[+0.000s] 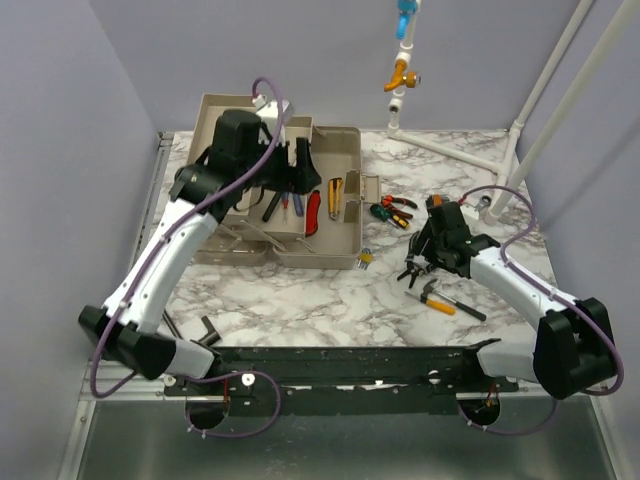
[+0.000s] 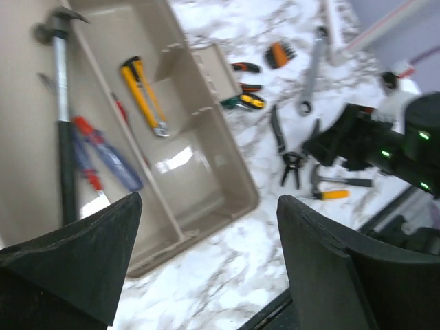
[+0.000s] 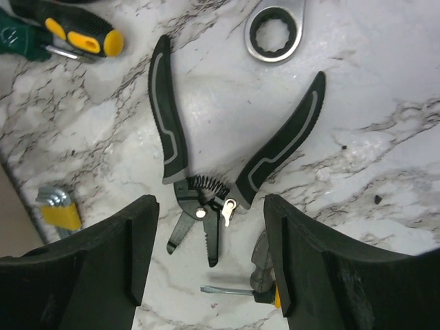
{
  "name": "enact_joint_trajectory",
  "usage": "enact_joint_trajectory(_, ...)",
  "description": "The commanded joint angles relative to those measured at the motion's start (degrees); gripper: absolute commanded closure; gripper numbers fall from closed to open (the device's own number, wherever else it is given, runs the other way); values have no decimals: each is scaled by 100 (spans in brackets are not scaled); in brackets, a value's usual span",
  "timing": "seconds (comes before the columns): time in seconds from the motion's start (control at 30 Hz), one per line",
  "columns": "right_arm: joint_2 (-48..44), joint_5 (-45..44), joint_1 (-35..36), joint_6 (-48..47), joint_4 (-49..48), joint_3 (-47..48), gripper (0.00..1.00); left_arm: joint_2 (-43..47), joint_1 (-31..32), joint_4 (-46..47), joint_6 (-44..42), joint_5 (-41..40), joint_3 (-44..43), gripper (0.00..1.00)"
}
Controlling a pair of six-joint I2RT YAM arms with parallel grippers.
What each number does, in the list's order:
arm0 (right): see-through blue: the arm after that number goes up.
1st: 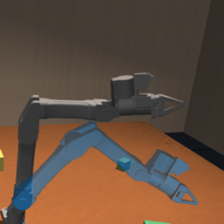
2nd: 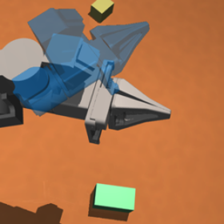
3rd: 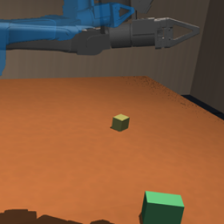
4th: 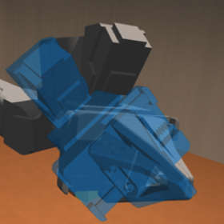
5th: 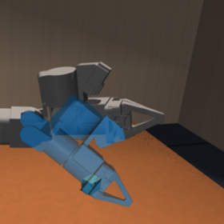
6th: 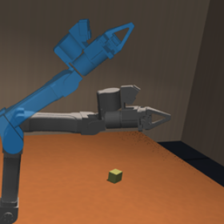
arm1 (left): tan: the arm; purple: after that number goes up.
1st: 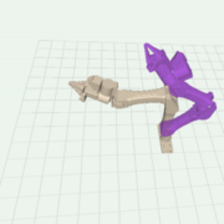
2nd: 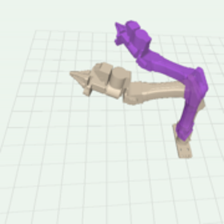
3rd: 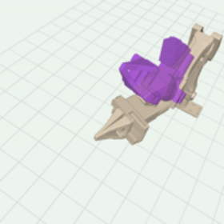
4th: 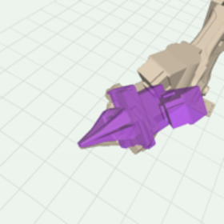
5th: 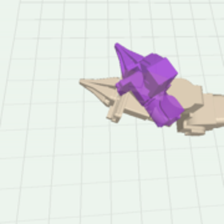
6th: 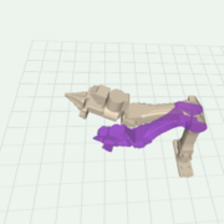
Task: Pack the tool kit
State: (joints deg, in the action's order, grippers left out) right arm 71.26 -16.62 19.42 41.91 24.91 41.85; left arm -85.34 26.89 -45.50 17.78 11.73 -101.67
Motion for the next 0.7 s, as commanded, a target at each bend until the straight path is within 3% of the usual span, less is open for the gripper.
enact_joint_trajectory(0.0,300,-885,9,325,665,332,30,1541,162,1713,863,1261,2124,17)
enact_joint_trajectory(0.3,76,-1200,-22,1526,1823,362,32,3163,321,2005,1181,1284,3942,16)
enact_joint_trajectory(0.47,-159,-913,-22,2419,2639,185,37,3509,343,2172,1292,1328,4485,16)
enact_joint_trajectory(0.67,-501,-433,-17,2447,2680,-361,41,3710,369,2254,1283,1463,4803,16)
